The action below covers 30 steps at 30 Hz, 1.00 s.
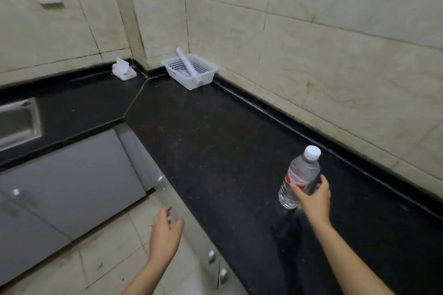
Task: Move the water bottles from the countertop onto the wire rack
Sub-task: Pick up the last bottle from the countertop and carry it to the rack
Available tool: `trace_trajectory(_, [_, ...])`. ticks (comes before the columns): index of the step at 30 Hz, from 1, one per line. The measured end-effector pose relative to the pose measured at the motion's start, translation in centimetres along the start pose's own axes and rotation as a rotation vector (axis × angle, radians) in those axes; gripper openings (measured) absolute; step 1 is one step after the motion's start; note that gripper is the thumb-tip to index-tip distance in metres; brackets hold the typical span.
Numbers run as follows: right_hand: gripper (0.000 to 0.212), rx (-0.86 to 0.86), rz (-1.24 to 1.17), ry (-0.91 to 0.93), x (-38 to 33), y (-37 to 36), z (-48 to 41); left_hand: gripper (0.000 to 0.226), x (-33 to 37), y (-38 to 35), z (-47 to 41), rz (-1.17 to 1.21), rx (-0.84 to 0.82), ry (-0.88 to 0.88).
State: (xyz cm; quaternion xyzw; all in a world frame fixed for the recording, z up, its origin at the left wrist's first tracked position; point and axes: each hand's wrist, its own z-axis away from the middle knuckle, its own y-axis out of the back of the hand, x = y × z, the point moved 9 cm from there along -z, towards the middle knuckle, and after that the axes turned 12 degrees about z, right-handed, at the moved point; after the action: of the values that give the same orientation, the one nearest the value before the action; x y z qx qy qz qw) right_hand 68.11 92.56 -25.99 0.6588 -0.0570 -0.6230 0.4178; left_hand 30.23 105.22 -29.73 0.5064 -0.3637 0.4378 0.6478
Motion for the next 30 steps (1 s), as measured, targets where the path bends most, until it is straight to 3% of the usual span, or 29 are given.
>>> trace_trajectory(5, [0.09, 0.062, -0.093, 0.031, -0.4, -1.1, -1.5, 0.046, 1.1, -1.6, -3.6, -0.043, -0.05, -0.019])
trace_trajectory(10, [0.087, 0.239, -0.18, -0.085, -0.2, -2.0, -1.9, 0.045, 2.7, -4.0, -8.8, -0.055, -0.156, -0.063])
trace_trajectory(22, [0.071, 0.354, -0.045, -0.202, -4.3, -5.8, 0.3, 0.046, 8.8, -7.5, -19.6, -0.065, -0.518, -0.269])
trace_trajectory(26, [0.071, 0.298, -0.05, -0.201, -5.7, -7.7, 2.5, 0.049, 10.1, -9.2, -19.9, -0.063, -0.747, -0.336])
trace_trajectory(30, [0.076, 0.283, -0.055, -0.148, -8.6, -6.9, 6.5, 0.055, 12.1, -12.3, -15.5, -0.056, -1.127, -0.427])
